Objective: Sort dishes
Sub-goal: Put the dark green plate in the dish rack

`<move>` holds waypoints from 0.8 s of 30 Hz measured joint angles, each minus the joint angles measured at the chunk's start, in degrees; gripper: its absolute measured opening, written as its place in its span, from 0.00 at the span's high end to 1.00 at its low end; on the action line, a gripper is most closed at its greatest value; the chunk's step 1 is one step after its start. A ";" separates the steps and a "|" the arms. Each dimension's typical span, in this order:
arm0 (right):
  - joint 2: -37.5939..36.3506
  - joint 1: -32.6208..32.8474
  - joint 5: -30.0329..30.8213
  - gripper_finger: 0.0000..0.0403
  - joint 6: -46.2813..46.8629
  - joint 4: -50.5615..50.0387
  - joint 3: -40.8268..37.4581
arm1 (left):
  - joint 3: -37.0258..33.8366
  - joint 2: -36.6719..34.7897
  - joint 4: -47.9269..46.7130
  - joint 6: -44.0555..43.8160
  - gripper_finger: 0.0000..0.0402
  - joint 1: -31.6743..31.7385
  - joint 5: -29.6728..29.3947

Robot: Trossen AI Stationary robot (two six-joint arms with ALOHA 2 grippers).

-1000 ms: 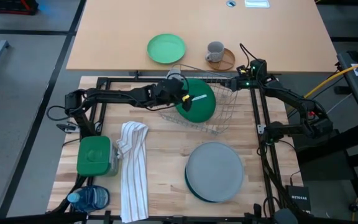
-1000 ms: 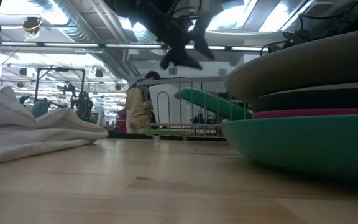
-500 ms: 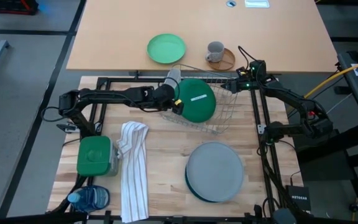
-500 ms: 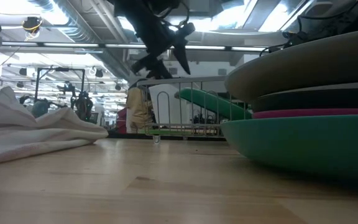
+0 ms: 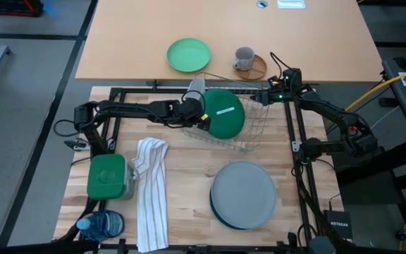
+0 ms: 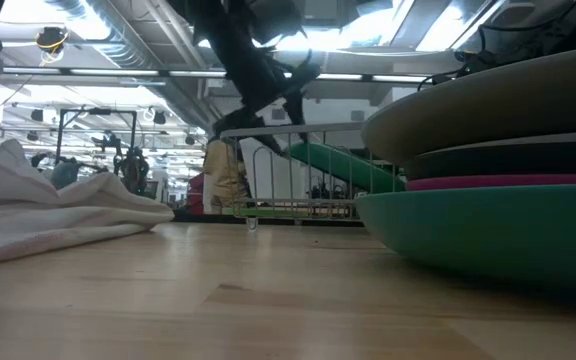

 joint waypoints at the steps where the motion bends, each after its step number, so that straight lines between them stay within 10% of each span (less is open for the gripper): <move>1: 0.00 0.00 0.00 0.78 0.02 -0.03 0.00 | 0.03 0.02 0.92 0.66 0.47 0.07 0.07; 24: 0.00 0.00 0.03 0.78 0.02 0.04 0.00 | 0.03 0.17 18.42 30.56 0.47 -0.92 0.19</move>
